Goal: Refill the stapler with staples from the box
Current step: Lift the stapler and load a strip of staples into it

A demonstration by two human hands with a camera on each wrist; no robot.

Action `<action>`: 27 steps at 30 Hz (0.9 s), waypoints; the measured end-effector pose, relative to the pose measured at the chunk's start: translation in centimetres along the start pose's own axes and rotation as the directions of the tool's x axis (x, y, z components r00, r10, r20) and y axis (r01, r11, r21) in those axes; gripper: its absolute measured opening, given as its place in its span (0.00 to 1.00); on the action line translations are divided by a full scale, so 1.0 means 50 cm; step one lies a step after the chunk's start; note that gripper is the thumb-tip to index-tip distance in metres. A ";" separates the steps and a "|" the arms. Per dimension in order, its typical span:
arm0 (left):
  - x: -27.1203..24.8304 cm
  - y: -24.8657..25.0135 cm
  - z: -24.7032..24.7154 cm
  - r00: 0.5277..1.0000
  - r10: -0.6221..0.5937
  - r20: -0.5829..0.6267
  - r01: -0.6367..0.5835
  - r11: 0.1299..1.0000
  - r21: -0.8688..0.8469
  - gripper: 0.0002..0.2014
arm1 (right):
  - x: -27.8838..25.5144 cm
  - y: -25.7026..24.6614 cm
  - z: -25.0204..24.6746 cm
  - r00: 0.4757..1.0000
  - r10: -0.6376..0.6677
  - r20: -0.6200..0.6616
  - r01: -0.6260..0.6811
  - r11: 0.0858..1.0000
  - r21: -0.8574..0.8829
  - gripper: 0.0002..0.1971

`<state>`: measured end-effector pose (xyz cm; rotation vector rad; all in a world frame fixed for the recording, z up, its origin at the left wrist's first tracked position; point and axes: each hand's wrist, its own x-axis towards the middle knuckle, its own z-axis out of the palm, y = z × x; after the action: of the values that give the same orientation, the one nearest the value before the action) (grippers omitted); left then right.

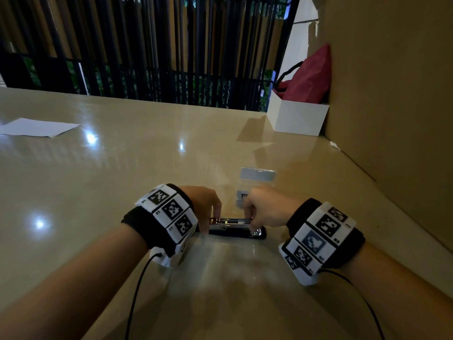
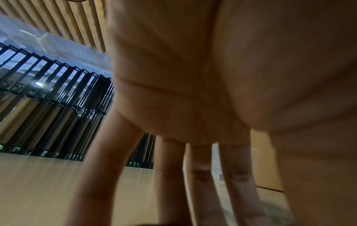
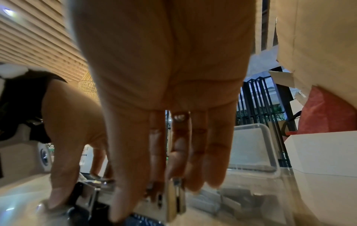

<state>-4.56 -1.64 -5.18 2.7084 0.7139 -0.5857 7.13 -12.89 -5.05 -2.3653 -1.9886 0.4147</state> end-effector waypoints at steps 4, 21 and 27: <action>-0.015 -0.009 0.000 0.984 0.076 -0.162 -0.075 0.997 0.013 0.17 | -0.007 -0.005 0.015 1.000 0.007 -0.005 -0.007 1.000 0.030 0.18; -0.040 -0.002 -0.030 0.685 0.287 -0.669 -0.339 0.939 0.056 0.16 | -0.008 -0.033 0.013 0.999 0.043 0.000 -0.008 0.178 0.984 0.12; -0.014 0.014 -0.012 0.661 -0.119 -0.741 -0.492 0.676 -0.548 0.23 | 0.003 -0.040 0.020 0.992 0.072 -0.100 0.100 -0.002 0.995 0.15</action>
<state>-4.55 -2.30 -4.24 2.0917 0.5851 0.7959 5.00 -12.51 -5.65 -1.2290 -0.8433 1.1633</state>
